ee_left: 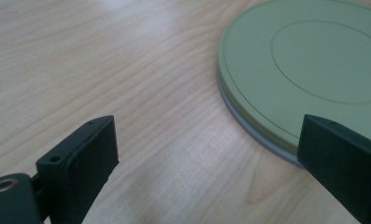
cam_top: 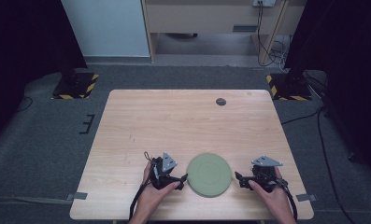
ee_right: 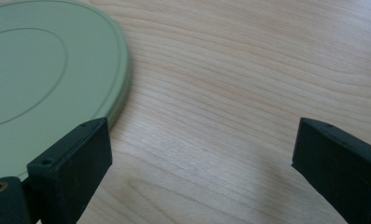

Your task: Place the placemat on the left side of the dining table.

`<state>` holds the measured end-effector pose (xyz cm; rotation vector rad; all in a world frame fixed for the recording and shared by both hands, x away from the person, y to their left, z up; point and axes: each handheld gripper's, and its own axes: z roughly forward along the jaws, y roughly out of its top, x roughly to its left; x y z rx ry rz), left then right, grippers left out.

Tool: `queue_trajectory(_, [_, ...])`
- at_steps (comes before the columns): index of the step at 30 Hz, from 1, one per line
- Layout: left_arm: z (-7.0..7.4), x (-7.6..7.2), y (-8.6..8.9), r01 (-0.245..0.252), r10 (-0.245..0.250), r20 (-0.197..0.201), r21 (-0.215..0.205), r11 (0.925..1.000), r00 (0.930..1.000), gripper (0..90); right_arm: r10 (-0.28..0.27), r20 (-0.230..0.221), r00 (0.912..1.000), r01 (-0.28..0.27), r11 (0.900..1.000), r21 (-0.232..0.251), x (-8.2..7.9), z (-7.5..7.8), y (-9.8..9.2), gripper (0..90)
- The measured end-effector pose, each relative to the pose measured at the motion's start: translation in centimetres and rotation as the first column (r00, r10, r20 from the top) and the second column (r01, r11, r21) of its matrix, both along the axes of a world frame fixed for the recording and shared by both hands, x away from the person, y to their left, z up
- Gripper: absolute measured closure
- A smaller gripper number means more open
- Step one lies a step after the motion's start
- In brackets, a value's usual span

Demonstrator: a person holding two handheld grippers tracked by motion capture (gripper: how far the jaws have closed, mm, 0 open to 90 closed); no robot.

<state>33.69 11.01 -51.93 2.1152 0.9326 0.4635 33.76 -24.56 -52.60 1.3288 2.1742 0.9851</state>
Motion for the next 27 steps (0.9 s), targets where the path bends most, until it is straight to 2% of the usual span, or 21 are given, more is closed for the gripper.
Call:
queue_trajectory(6, [-0.2, -0.3, -0.4, 0.024, -0.024, -0.01, 0.015, 0.9996, 0.9997, 4.7, 0.043, 0.018, 0.9989, -0.043, 0.999, 0.005, -0.5, 0.4, 0.3, 4.2])
queue_trajectory(10, [-0.4, -0.3, -0.8, 0.056, -0.055, -0.022, 0.029, 0.998, 0.9982, 4.5, 0.053, 0.017, 0.9984, -0.053, 0.998, 0.017, -0.6, 0.4, 0.5, 4.2])
queue_trajectory(16, [-0.6, -0.4, -1.0, 0.05, -0.05, -0.023, 0.028, 0.9983, 0.9985, 4.0, 0.088, 0.008, 0.9961, -0.088, 0.996, 0.009, -0.8, 0.3, 1.0, 4.2])
queue_trajectory(23, [-0.8, -0.2, -1.1, 0.054, -0.053, -0.042, 0.038, 0.9978, 0.9977, 3.8, 0.107, -0.008, 0.9942, -0.107, 0.994, 0.0, -0.9, 0.1, 1.3, 4.2])
queue_trajectory(27, [-0.9, -0.1, -1.1, 0.05, -0.049, -0.044, 0.038, 0.998, 0.9979, 3.0, 0.121, -0.016, 0.9925, -0.122, 0.992, -0.024, -1.0, -0.2, 1.7, 3.8])
